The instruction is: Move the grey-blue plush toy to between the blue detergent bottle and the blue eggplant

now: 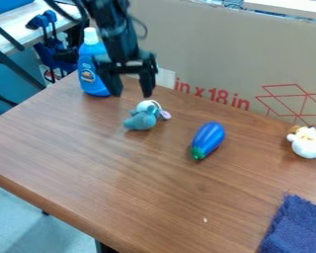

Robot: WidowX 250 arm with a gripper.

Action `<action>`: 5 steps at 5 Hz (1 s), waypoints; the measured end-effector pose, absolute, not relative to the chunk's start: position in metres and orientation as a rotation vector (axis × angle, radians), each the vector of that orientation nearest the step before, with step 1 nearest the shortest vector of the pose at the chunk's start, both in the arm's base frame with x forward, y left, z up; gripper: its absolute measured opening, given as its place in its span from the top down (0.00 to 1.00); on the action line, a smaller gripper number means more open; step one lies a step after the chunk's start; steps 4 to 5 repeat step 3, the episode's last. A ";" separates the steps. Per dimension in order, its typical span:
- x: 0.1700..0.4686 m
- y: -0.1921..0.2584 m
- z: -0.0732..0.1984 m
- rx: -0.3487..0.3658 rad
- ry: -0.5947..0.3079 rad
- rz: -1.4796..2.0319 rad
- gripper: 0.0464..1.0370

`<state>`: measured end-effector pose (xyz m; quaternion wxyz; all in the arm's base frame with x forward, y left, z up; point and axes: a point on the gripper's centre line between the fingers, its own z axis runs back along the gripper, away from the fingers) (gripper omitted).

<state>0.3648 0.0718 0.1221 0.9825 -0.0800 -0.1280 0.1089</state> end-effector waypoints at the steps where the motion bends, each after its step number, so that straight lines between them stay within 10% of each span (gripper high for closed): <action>1: 0.324 0.047 0.149 -0.096 -0.116 0.111 0.04; 3: 0.283 -0.001 0.142 0.040 0.068 -0.024 0.04; 5: 0.283 -0.001 0.142 0.040 0.068 -0.024 0.04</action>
